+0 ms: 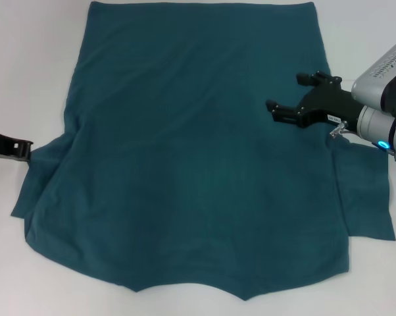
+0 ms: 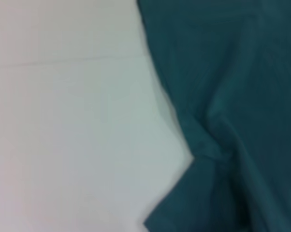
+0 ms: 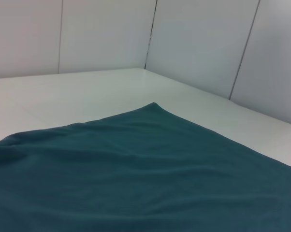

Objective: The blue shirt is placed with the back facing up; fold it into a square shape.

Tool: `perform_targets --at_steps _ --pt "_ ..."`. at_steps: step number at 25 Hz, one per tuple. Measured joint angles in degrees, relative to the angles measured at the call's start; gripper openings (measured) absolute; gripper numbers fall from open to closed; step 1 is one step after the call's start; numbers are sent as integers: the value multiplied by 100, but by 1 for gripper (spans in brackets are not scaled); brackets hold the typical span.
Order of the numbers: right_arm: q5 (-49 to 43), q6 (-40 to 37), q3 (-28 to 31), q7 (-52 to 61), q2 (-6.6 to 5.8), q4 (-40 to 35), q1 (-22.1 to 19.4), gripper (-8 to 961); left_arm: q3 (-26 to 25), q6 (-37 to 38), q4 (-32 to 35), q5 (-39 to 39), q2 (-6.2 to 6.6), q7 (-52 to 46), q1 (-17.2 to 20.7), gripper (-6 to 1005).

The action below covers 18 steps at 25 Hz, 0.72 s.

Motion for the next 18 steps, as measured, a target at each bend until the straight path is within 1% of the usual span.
perform_targets --at_steps 7,11,16,18 --pt "7 -76 0 0 0 -42 -8 909 -42 -20 28 4 24 6 111 69" --pt "10 -78 0 -22 0 -33 14 909 -15 -52 58 0 -6 96 121 73" --pt "10 -77 -2 -83 0 10 32 909 -22 -124 41 -7 -22 150 15 78" --pt "10 -78 -6 -89 0 14 17 909 -38 -124 -9 -8 6 133 -67 79"
